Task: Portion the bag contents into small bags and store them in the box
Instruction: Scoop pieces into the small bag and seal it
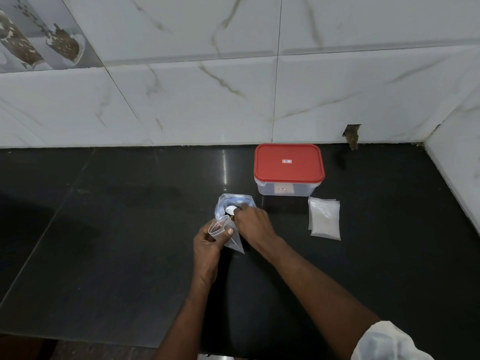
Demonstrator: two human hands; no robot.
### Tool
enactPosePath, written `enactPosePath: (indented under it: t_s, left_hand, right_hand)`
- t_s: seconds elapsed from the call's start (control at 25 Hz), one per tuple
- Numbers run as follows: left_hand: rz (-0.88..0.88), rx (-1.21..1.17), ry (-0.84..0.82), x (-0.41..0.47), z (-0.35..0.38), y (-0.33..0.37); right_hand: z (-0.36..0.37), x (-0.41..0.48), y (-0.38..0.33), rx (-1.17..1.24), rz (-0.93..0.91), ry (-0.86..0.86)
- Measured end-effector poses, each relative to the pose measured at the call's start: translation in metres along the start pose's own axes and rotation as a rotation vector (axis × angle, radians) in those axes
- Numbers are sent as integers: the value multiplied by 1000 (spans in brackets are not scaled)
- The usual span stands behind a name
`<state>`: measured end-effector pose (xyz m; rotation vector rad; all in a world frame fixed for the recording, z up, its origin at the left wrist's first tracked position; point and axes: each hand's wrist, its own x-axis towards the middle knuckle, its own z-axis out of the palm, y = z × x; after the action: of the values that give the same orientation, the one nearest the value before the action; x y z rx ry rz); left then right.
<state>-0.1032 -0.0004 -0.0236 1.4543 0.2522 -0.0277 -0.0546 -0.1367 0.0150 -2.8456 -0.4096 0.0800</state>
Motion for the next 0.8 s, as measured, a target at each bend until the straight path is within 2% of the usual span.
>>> enactPosePath:
  t_s: [0.16,0.24,0.36,0.56,0.6,0.72,0.8]
  left_hand:
    - [8,-10,-7,0,3,0]
    - [1,-5,-4,1,3,-1]
    - [30,6,-27,-1,5,-3]
    - [48,39,-19,0,3,-5]
    - [45,44,-18,1,3,-6]
    - [61,15,-40,1,6,-4]
    - [52,-28,-51,3,8,-6]
  right_hand:
    - [12,-11,5,-18,6,20]
    - [11,-11,5,76,25,24]
    - [5,-2,11,376,207,108]
    - [-7,7,18,663,457,179]
    - [-11,7,18,626,424,177]
    - [-11,1,8,168,102,-10]
    - [-5,-4,8,36,7,-59]
